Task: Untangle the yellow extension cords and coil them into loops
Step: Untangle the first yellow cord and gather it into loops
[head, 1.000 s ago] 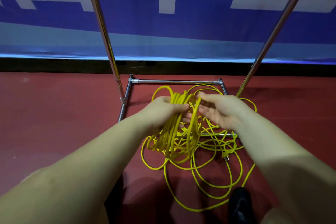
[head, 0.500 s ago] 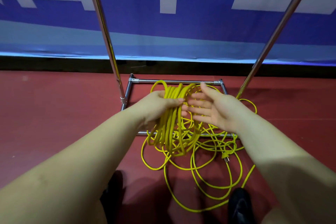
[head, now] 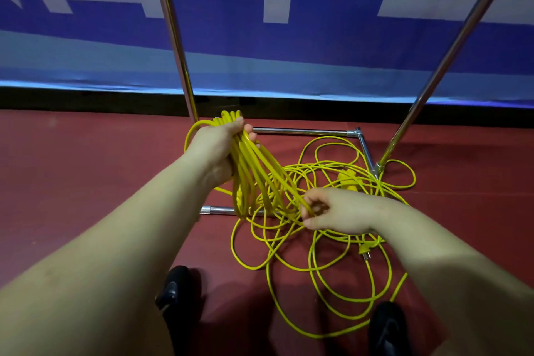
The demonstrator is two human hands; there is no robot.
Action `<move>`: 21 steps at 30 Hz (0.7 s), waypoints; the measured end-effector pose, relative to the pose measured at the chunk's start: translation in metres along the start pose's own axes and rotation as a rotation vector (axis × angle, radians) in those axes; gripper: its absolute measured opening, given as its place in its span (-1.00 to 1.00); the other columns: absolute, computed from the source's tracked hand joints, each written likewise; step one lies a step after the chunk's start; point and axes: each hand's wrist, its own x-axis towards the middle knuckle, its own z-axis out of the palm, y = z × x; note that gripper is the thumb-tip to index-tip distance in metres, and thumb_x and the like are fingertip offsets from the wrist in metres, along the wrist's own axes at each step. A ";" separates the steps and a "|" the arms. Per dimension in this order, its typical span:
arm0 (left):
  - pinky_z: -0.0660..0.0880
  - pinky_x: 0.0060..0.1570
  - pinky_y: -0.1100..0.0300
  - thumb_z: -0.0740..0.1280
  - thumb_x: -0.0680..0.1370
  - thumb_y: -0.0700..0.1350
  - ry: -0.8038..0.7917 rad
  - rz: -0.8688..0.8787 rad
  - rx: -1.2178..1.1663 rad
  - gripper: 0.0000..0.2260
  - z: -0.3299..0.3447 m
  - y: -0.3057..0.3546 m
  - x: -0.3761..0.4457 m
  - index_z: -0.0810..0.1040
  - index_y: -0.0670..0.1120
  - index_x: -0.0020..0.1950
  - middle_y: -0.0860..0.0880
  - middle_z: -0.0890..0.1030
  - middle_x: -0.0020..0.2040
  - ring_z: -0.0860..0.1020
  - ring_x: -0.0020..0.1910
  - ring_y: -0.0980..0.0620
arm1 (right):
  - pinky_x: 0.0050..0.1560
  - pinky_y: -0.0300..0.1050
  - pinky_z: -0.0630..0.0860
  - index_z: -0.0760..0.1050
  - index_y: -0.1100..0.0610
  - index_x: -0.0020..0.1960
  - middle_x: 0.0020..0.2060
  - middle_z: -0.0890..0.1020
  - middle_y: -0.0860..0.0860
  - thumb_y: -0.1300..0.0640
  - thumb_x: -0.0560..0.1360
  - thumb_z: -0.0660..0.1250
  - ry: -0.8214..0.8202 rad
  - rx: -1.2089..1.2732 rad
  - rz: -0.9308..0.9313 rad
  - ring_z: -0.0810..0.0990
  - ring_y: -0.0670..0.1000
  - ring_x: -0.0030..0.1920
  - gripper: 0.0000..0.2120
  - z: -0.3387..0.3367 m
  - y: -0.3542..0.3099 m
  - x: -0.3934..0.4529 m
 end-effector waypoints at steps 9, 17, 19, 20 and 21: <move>0.49 -0.40 0.26 0.16 0.63 -0.16 0.004 0.028 -0.134 -0.80 -0.007 0.002 0.008 0.43 -0.10 -0.18 0.04 0.45 -0.46 0.44 -0.54 0.13 | -0.24 -0.31 0.34 0.49 -0.01 -0.12 -0.30 0.45 -0.12 0.14 0.49 0.33 0.025 -0.234 0.045 0.43 -0.11 -0.23 -0.94 -0.002 0.005 0.001; 0.48 -0.40 0.27 0.21 0.61 -0.15 0.003 0.118 -0.133 -0.83 -0.016 0.015 0.016 0.44 -0.11 -0.18 0.03 0.43 -0.41 0.43 -0.50 0.14 | -0.32 -0.17 0.50 0.42 0.09 -0.14 -0.37 0.59 -0.03 0.17 0.54 0.28 0.239 0.144 0.109 0.54 -0.08 -0.41 -0.91 -0.024 0.012 -0.006; 0.49 -0.38 0.21 0.23 0.60 -0.17 0.003 0.162 -0.027 -0.83 -0.016 0.014 0.015 0.42 -0.13 -0.19 0.01 0.44 -0.40 0.44 -0.49 0.12 | -0.44 -0.28 0.54 0.46 0.13 -0.16 -0.35 0.60 0.04 0.18 0.53 0.28 0.309 0.411 0.144 0.55 -0.14 -0.50 -0.90 -0.033 0.006 -0.013; 0.49 -0.37 0.18 0.23 0.60 -0.18 -0.009 0.183 0.054 -0.85 -0.016 0.012 0.014 0.41 -0.14 -0.18 -0.01 0.44 -0.39 0.46 -0.48 0.12 | -0.45 -0.29 0.55 0.48 0.17 -0.15 -0.34 0.61 0.07 0.19 0.53 0.29 0.331 0.564 0.150 0.56 -0.13 -0.51 -0.91 -0.035 0.002 -0.016; 0.50 -0.38 0.16 0.23 0.60 -0.19 -0.032 0.201 0.139 -0.88 -0.016 0.010 0.013 0.39 -0.15 -0.14 -0.01 0.45 -0.37 0.48 -0.47 0.12 | -0.46 -0.28 0.55 0.49 0.19 -0.13 -0.35 0.62 0.07 0.20 0.52 0.28 0.350 0.725 0.148 0.57 -0.12 -0.51 -0.92 -0.037 -0.002 -0.018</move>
